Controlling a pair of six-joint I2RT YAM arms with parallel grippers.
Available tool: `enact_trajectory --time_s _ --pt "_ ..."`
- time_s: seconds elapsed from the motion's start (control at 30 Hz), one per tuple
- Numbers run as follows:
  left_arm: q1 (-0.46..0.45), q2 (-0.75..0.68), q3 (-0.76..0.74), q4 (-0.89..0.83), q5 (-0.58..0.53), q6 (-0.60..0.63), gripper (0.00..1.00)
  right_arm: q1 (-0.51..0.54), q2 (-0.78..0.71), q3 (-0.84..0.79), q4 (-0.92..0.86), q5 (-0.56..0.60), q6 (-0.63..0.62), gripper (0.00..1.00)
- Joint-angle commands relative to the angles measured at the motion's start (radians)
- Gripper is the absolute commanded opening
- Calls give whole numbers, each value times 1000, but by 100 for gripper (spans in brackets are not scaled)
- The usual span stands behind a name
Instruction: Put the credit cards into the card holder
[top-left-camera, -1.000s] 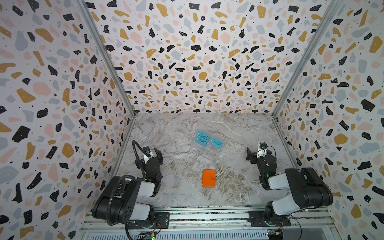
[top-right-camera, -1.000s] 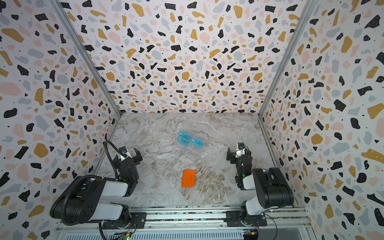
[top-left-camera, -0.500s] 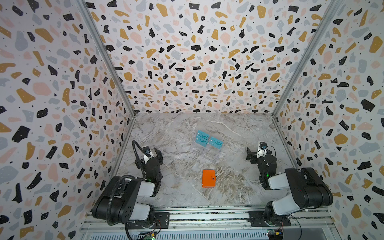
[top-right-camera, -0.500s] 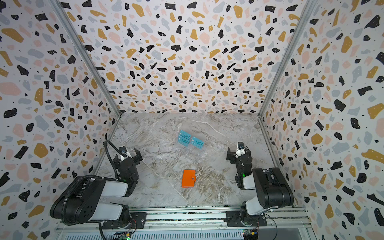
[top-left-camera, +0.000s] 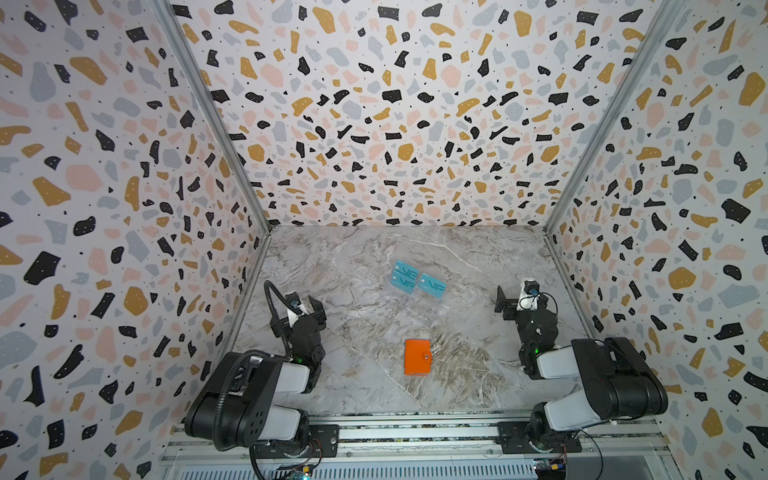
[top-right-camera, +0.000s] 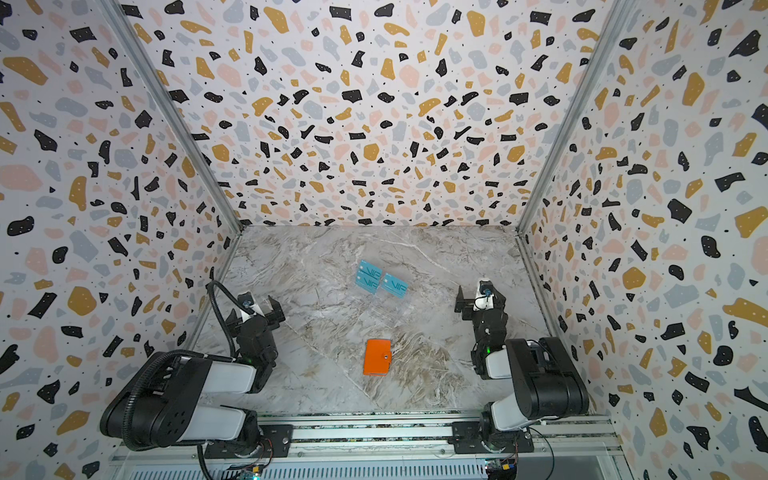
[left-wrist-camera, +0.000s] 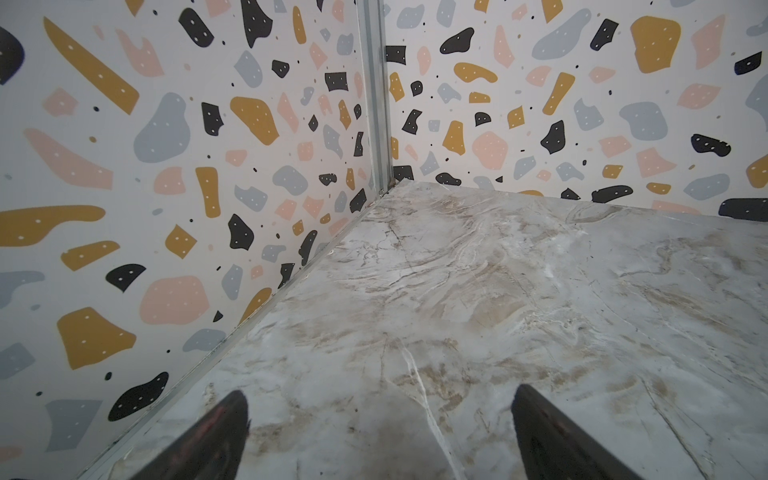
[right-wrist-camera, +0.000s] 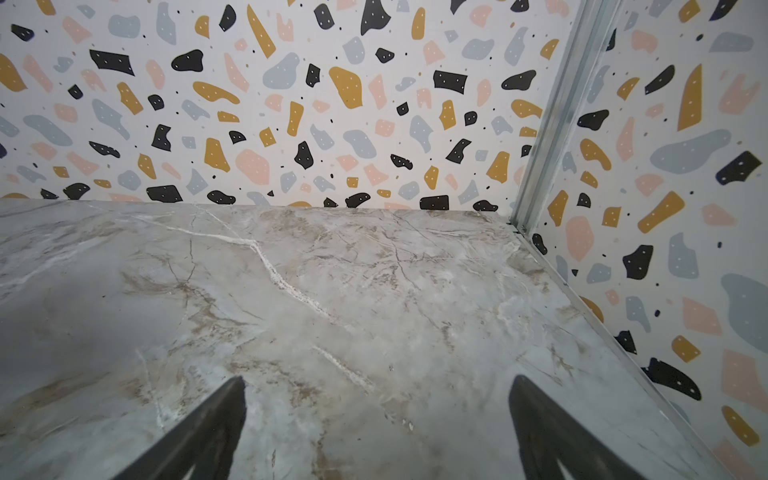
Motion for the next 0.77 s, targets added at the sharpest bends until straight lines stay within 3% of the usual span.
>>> enact_trajectory --time_s 0.0,0.73 --pt "4 -13 -2 55 -4 -9 100 -1 -4 1 -76 -11 -5 99" --pt "5 -11 -2 55 -4 -10 100 8 -4 -2 -71 -2 -14 99"
